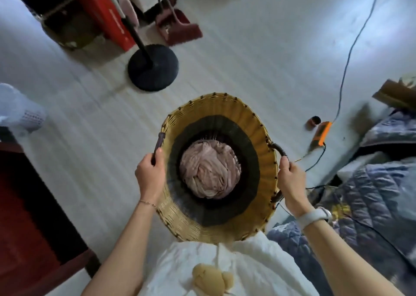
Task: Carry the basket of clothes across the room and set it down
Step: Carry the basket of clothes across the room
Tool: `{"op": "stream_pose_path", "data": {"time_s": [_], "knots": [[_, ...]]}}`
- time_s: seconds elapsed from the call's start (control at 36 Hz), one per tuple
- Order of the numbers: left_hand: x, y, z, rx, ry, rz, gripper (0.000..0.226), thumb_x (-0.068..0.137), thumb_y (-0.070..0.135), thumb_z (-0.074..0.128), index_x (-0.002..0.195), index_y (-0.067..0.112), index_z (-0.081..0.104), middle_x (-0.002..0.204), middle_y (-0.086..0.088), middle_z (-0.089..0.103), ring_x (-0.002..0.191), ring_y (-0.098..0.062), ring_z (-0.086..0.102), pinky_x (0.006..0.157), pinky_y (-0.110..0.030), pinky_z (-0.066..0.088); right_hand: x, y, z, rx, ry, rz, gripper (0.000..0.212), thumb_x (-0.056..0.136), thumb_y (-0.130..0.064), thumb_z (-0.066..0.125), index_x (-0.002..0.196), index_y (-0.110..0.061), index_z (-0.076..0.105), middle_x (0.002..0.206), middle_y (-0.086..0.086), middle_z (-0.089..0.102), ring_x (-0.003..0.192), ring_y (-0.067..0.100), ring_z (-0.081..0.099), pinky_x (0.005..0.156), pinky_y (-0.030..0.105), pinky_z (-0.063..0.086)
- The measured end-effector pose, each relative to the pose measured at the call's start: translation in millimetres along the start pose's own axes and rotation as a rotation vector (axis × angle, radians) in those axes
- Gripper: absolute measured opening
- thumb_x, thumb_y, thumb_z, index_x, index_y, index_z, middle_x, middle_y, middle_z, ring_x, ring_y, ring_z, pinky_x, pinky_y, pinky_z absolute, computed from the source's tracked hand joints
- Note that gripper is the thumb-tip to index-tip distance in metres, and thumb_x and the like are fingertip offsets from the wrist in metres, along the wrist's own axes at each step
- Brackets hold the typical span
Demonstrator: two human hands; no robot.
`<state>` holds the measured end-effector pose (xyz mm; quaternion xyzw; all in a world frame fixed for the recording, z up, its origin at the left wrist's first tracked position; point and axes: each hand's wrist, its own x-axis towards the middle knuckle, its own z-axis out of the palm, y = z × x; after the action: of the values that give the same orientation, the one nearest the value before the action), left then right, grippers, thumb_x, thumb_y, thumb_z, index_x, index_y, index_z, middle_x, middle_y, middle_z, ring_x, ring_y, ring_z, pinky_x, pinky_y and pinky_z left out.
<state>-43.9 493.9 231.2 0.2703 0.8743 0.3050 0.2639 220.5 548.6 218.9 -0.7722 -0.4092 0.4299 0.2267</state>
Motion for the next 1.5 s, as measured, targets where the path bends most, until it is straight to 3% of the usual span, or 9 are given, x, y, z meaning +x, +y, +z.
{"op": "stream_pose_path", "data": {"time_s": [0.19,0.47,0.67,0.86,0.94,1.0,1.25,1.36,1.5], "knots": [[52,90,62,0.029,-0.142,0.172,0.038,0.095,0.031,0.04,0.076,0.002,0.055,0.068,-0.009,0.051,0.059,-0.015,0.044,0.05,-0.026,0.032,69,-43,-34,0.089,0.19,-0.021,0.04,0.094,-0.028,0.037,0.056,-0.019,0.03,0.056,0.001,0.029,0.053,0.016,0.027,0.053,0.032,0.02],[161,197,149,0.005,-0.313,0.168,0.038,0.094,0.031,0.042,0.071,0.003,0.053,0.064,-0.008,0.05,0.067,-0.026,0.047,0.063,-0.033,0.038,180,-124,-36,0.083,0.355,0.032,0.044,0.094,-0.027,0.041,0.052,-0.016,0.032,0.053,0.002,0.033,0.051,0.017,0.03,0.054,0.034,0.023],[239,303,196,0.035,-0.429,0.268,0.038,0.095,0.03,0.04,0.069,0.005,0.049,0.059,-0.004,0.045,0.065,-0.024,0.044,0.055,-0.032,0.031,256,-189,-57,0.13,0.461,0.097,0.039,0.092,-0.031,0.041,0.06,-0.009,0.041,0.057,0.009,0.038,0.055,0.022,0.035,0.053,0.033,0.026],[272,399,266,0.029,-0.466,0.362,0.04,0.095,0.032,0.04,0.067,0.005,0.049,0.059,-0.002,0.044,0.062,-0.022,0.043,0.055,-0.03,0.031,315,-224,-84,0.246,0.54,0.12,0.041,0.093,-0.025,0.042,0.054,-0.014,0.035,0.052,0.002,0.033,0.041,0.007,0.032,0.037,0.015,0.024],[277,441,300,0.022,-0.484,0.403,0.04,0.095,0.032,0.04,0.061,0.011,0.044,0.058,0.0,0.041,0.058,-0.017,0.039,0.051,-0.028,0.029,349,-233,-99,0.269,0.588,0.147,0.041,0.093,-0.029,0.041,0.056,-0.012,0.038,0.058,0.004,0.036,0.05,0.013,0.033,0.046,0.026,0.027],[281,470,326,0.032,-0.492,0.42,0.039,0.095,0.032,0.04,0.064,0.009,0.046,0.058,0.001,0.041,0.06,-0.018,0.04,0.056,-0.029,0.029,375,-236,-113,0.279,0.617,0.179,0.04,0.093,-0.032,0.04,0.06,-0.009,0.041,0.059,0.006,0.039,0.055,0.018,0.034,0.051,0.034,0.026],[283,633,469,0.069,-0.523,0.503,0.043,0.094,0.034,0.041,0.059,0.009,0.045,0.052,-0.002,0.039,0.052,-0.017,0.035,0.052,-0.032,0.027,537,-257,-237,0.319,0.689,0.194,0.042,0.094,-0.03,0.039,0.061,-0.005,0.044,0.055,0.006,0.039,0.053,0.018,0.034,0.047,0.022,0.029],[275,690,524,0.081,-0.524,0.477,0.045,0.094,0.035,0.041,0.057,0.009,0.043,0.052,-0.003,0.037,0.053,-0.019,0.034,0.052,-0.032,0.026,598,-269,-286,0.338,0.657,0.226,0.043,0.094,-0.03,0.037,0.057,-0.009,0.042,0.055,0.003,0.041,0.053,0.016,0.037,0.05,0.028,0.03],[271,747,578,0.061,-0.56,0.451,0.05,0.093,0.037,0.041,0.075,-0.008,0.056,0.063,-0.011,0.046,0.061,-0.022,0.041,0.059,-0.033,0.031,661,-271,-335,0.395,0.695,0.221,0.043,0.094,-0.028,0.038,0.054,-0.015,0.038,0.056,0.003,0.04,0.054,0.016,0.037,0.052,0.031,0.03]]}}
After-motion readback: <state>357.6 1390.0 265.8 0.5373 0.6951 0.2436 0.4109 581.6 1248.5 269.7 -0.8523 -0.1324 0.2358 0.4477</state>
